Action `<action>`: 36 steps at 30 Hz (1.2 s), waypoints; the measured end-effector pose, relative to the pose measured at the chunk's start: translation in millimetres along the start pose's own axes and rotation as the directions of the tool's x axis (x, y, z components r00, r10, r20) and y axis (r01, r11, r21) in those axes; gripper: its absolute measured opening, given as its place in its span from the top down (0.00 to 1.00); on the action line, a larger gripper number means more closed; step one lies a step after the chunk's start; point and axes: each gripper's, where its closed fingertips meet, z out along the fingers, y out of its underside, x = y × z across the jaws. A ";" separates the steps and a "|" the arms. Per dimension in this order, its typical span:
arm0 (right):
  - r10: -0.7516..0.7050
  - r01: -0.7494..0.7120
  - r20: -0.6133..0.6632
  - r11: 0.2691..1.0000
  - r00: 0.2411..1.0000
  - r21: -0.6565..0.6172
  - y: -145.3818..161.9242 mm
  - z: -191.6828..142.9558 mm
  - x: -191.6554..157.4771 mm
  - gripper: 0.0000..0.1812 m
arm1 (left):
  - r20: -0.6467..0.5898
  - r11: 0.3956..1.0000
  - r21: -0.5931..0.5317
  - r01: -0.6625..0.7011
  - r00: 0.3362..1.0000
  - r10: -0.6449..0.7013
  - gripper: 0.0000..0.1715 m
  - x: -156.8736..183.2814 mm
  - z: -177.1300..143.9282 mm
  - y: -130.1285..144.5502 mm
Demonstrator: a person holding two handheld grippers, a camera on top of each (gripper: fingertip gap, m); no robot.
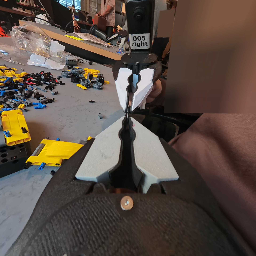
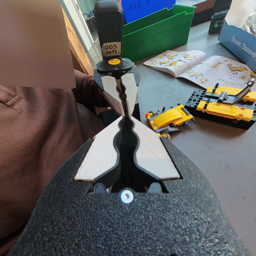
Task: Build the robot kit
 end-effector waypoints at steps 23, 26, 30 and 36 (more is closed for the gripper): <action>0.100 -0.174 -0.557 0.981 0.824 -0.081 41.6 -111.6 69.4 1.00 | 0.140 0.969 -0.246 0.011 0.990 0.025 0.88 -43.9 45.6 8.4; 0.065 -0.203 -0.567 0.962 0.821 -0.185 56.3 -98.7 77.1 1.00 | 0.161 0.927 -0.375 -0.013 0.984 0.079 0.86 -49.8 61.3 18.5; 0.057 -0.245 -0.578 0.936 0.814 -0.252 66.9 -89.4 86.0 1.00 | 0.156 0.819 -0.569 -0.071 0.969 0.193 0.96 -55.0 79.4 38.7; 0.116 -0.292 -0.558 0.926 0.822 -0.238 63.8 -85.5 87.0 1.00 | 0.119 0.747 -0.658 -0.096 0.966 0.229 0.91 -58.9 88.7 39.1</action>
